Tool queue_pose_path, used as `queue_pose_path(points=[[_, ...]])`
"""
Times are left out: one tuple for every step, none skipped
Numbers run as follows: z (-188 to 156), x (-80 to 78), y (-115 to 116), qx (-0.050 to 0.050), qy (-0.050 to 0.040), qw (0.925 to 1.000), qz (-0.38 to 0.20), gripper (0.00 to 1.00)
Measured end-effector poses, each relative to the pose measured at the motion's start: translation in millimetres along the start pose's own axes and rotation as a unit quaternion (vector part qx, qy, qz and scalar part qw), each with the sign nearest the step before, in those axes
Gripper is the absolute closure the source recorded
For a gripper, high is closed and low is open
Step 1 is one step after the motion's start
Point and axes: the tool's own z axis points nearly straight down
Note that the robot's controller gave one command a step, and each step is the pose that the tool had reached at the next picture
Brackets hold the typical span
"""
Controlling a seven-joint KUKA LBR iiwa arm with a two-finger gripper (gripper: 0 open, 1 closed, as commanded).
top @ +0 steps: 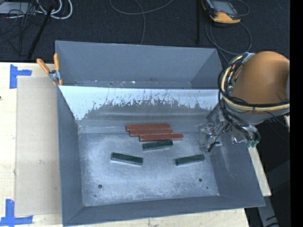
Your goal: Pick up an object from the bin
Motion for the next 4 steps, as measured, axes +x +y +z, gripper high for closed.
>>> queue_pose_path(points=[[4,1.1,0,-0.001,0.0032,1.0000,0.000,0.00],[149,-2.0,1,-0.002,0.0068,0.9999,0.011,0.00],[144,-3.9,0,-0.001,0.0038,0.9999,0.010,1.00],[-39,5.9,-27,0.001,-0.0002,0.9945,-0.105,1.00]])
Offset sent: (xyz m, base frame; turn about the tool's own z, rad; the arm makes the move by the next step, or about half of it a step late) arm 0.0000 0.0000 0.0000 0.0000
